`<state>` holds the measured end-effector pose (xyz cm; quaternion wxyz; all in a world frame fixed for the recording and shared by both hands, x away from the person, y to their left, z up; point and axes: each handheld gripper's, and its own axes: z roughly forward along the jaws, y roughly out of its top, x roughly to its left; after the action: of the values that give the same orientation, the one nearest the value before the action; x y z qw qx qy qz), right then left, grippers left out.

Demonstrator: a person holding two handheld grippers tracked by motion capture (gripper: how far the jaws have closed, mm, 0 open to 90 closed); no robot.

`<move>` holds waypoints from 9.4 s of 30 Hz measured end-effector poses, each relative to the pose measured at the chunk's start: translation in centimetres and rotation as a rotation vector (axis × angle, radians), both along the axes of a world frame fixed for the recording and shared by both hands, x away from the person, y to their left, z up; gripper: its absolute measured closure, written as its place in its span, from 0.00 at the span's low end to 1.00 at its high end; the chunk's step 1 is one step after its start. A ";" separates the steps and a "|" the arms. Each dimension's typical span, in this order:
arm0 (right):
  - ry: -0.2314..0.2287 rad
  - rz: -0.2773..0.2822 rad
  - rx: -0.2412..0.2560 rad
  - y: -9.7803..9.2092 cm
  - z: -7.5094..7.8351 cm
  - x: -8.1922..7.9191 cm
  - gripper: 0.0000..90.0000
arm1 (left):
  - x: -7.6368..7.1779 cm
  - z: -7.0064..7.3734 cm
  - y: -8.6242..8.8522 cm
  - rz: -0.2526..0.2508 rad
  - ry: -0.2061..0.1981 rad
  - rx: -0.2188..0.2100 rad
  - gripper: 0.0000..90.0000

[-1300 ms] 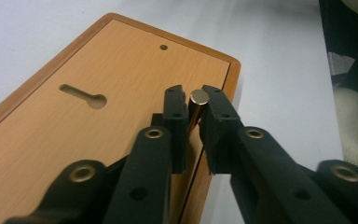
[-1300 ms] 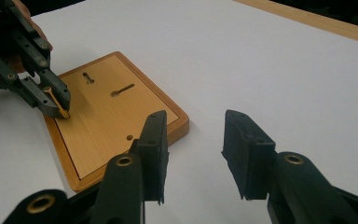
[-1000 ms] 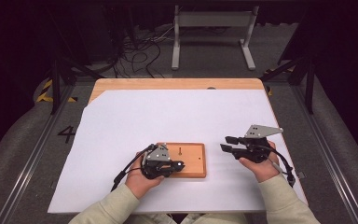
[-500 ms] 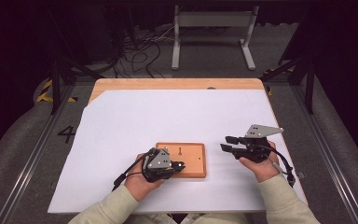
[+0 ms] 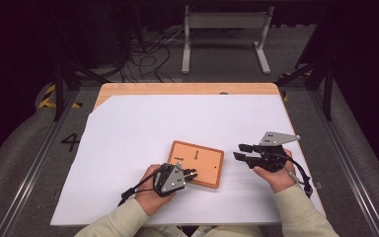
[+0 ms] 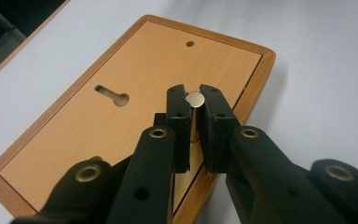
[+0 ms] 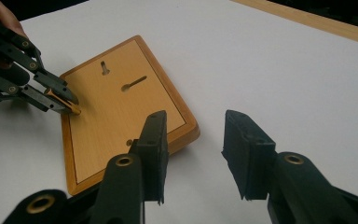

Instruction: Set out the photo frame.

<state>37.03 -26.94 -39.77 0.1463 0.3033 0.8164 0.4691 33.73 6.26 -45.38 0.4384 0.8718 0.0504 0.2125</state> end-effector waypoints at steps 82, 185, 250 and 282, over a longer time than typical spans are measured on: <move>0.008 0.312 -0.132 7.0 0.0 -0.7 0.61 | 1.7 4.6 12.3 0.182 0.181 -0.595 0.59; 0.276 0.260 -0.133 16.7 -3.8 8.9 1.00 | 3.9 1.5 12.9 0.348 0.255 -0.296 0.65; 0.425 0.165 -0.247 19.5 2.8 3.0 0.27 | 4.3 1.4 14.9 0.454 0.300 -0.298 0.50; 0.558 0.107 -0.317 20.7 1.9 2.9 0.65 | 4.3 1.2 14.6 0.459 0.310 -0.263 0.50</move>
<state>39.94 -6.22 -37.83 -0.0627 0.3504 0.9027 0.2417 38.07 20.89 -44.22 0.4752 0.7954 0.3393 0.1622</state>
